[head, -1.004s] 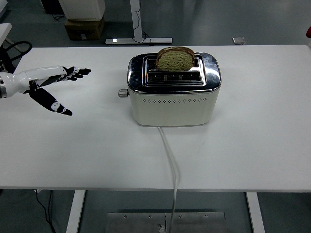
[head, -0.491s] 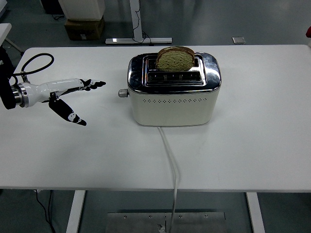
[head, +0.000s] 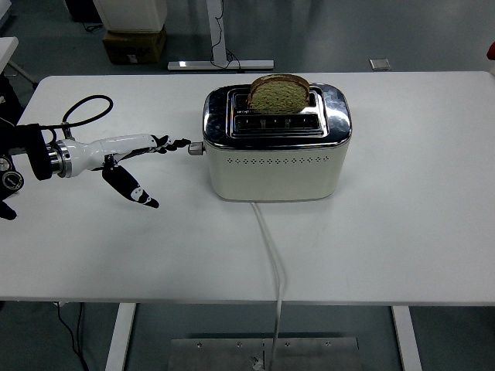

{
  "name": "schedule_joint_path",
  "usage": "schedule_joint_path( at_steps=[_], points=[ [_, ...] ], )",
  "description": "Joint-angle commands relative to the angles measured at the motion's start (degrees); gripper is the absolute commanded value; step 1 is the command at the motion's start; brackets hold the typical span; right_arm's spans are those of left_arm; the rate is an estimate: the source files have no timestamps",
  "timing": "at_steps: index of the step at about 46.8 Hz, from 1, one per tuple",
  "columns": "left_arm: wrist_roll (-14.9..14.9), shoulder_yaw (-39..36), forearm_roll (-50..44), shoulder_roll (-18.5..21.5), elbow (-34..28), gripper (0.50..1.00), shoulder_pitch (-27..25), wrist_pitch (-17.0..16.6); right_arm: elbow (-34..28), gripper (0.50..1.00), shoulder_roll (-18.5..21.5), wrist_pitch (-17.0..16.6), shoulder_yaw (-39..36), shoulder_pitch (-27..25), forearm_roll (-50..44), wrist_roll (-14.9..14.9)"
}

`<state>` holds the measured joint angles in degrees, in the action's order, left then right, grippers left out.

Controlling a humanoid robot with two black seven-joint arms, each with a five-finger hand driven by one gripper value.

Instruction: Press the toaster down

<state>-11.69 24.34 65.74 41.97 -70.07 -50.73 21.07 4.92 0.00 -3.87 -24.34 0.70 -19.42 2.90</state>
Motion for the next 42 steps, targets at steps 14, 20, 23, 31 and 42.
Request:
schedule_joint_path(
  at_steps=[14,20,23,31,42],
  points=[
    [0.0,-0.09,-0.09,-0.23,0.46,1.0,1.16,-0.06,0.0,0.998,0.0,0.0,-0.01,0.0,0.0,0.0],
    [0.0,-0.09,-0.18,-0.66,0.55,1.0,1.25,-0.06,0.0,0.998,0.0,0.0,-0.01,0.0,0.0,0.0],
    [0.0,-0.17,-0.27,-0.75,0.73,1.0,1.25,-0.06,0.0,0.998,0.0,0.0,-0.01,0.0,0.0,0.0],
    [0.0,-0.17,-0.53,-1.46,1.08,1.0,1.34,-0.33,0.0,1.0,0.0,0.0,-0.01,0.0,0.0,0.0],
    [-0.09,-0.17,-0.53,-1.89,2.3,1.0,1.42,-0.68,0.09,0.998,0.0,0.0,-0.01,0.0,0.0,0.0]
  ],
)
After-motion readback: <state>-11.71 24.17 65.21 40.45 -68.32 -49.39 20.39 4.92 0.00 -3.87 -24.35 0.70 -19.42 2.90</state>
